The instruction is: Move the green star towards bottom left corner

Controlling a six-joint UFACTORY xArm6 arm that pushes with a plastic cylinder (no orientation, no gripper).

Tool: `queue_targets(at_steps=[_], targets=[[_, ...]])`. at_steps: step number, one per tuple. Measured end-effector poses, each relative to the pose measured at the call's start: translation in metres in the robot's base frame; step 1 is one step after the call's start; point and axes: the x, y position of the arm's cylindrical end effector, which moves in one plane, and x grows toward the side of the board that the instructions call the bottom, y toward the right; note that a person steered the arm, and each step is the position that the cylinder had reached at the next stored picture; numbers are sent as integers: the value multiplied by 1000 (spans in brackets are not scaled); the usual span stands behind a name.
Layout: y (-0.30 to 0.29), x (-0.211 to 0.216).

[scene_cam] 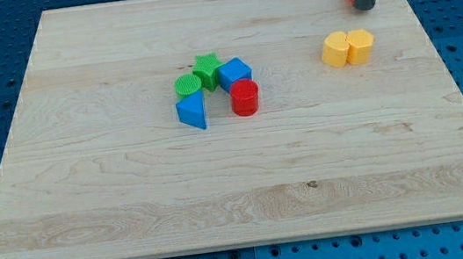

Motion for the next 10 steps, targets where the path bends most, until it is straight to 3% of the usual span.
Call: queue_targets(at_steps=[1, 3, 5, 10], targets=[[-5, 2], [-120, 28], [-225, 100], [-335, 130]])
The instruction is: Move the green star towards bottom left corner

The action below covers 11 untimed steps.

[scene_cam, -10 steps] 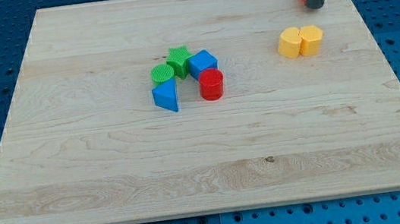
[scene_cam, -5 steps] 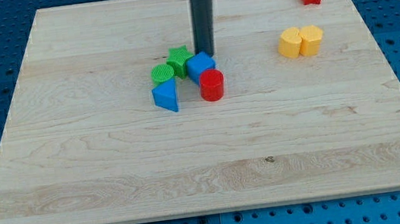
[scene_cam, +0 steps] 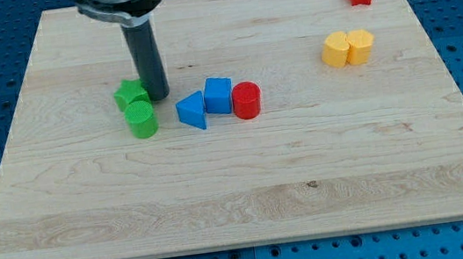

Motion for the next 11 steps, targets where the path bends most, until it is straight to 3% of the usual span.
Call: queue_targets(at_steps=[3, 5, 6, 8, 11], targets=[[-35, -12], [-116, -16], [-126, -17], [-96, -14], [-98, 47]])
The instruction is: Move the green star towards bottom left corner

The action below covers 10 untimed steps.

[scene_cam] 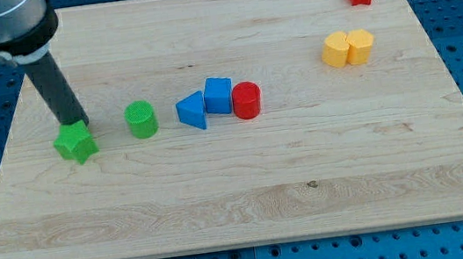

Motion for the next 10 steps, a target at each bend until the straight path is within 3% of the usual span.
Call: queue_targets(at_steps=[4, 7, 10], targets=[[55, 52], [30, 40], [8, 70]])
